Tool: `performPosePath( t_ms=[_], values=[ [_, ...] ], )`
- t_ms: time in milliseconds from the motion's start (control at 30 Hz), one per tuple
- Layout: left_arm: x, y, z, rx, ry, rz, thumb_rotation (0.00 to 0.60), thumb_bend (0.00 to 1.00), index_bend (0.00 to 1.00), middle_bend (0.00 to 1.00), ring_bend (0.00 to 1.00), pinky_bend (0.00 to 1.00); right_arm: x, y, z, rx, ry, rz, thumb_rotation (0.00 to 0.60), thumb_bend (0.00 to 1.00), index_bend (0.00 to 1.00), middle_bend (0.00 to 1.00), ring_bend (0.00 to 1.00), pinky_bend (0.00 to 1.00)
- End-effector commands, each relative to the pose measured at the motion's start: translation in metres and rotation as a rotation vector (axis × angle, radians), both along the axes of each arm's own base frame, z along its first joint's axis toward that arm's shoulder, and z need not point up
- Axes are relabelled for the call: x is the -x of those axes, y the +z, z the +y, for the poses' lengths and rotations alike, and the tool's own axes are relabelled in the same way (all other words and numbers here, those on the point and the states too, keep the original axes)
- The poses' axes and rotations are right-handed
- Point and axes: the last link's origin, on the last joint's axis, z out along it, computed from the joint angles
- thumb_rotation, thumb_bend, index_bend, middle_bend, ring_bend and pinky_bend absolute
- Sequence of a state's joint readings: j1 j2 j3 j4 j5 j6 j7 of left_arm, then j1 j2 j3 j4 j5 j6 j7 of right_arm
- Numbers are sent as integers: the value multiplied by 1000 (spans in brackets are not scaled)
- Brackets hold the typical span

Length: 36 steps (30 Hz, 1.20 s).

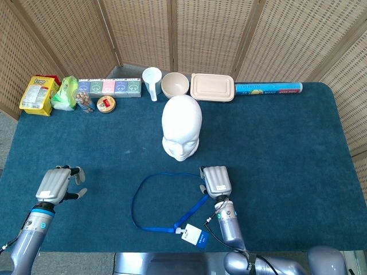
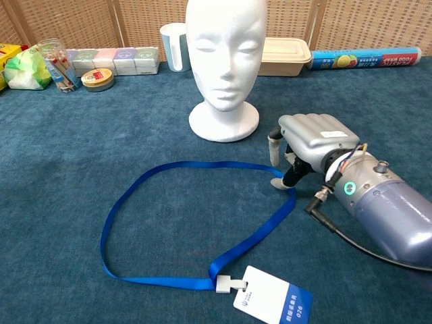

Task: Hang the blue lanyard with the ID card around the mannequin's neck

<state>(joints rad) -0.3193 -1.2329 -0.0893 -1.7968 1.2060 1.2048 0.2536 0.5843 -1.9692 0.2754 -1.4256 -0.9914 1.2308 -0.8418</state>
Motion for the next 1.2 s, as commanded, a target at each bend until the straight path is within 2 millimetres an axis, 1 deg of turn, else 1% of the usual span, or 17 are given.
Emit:
performPosePath(
  t_ms=[33, 267, 600, 800, 1200],
  values=[
    [1, 0, 0, 0, 3, 0, 598, 226, 537, 578, 421, 368, 1, -1, -2, 3, -3, 13, 562, 269, 530, 931, 1000, 1000],
    [1, 0, -1, -1, 5, -6, 598, 227, 537, 577, 421, 368, 4, -3, -6, -5, -11, 39, 561, 283, 530, 926, 1000, 1000],
    [0, 0, -1, 10, 4, -13, 599, 226, 535, 567, 421, 368, 8, -2, -8, -22, -27, 70, 558, 391, 536, 921, 1000, 1000],
    [0, 1, -2, 5, 3, -18, 599, 225, 535, 567, 421, 368, 8, -3, -8, -29, -29, 76, 559, 408, 550, 921, 1000, 1000],
    [2, 1, -2, 3, 5, -25, 599, 225, 530, 567, 421, 368, 10, -6, -7, -44, -39, 94, 556, 492, 578, 921, 1000, 1000]
  ],
)
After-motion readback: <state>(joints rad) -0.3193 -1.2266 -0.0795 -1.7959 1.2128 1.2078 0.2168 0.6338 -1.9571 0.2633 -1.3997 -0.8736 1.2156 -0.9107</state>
